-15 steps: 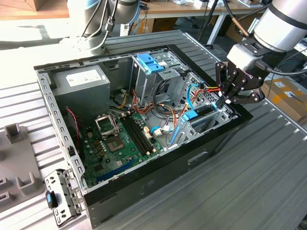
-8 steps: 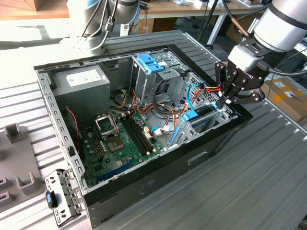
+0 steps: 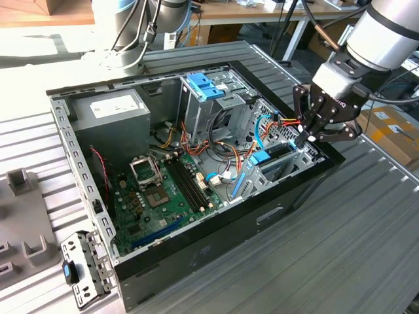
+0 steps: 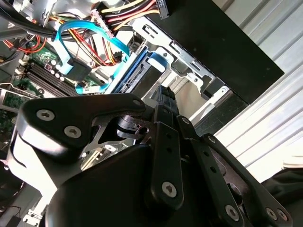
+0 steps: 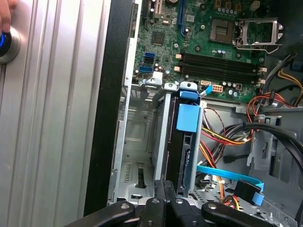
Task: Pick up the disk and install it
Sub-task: 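Insert the first disk wire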
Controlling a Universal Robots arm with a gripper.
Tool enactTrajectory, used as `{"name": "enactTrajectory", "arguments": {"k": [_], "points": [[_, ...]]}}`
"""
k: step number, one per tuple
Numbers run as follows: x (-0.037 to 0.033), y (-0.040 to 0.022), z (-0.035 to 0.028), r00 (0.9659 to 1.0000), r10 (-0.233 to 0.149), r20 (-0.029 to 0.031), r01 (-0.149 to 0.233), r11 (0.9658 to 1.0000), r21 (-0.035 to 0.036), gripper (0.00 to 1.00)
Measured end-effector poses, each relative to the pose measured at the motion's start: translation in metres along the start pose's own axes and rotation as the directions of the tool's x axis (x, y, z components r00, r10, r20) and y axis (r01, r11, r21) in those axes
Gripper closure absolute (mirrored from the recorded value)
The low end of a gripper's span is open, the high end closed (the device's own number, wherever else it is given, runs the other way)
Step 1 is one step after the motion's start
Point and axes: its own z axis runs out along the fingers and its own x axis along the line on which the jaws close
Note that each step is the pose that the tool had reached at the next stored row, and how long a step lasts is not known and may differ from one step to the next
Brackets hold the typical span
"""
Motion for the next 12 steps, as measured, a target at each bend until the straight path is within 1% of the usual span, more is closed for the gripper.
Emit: {"name": "enactTrajectory", "arguments": {"k": [7,12], "points": [[0.0000,0.0000,0.0000,0.9994,-0.034,-0.0005,0.034,0.9994,-0.0019,0.89],[0.0000,0.0000,0.0000,0.9979,-0.064,-0.0010,0.064,0.9979,-0.0037,0.89]]}}
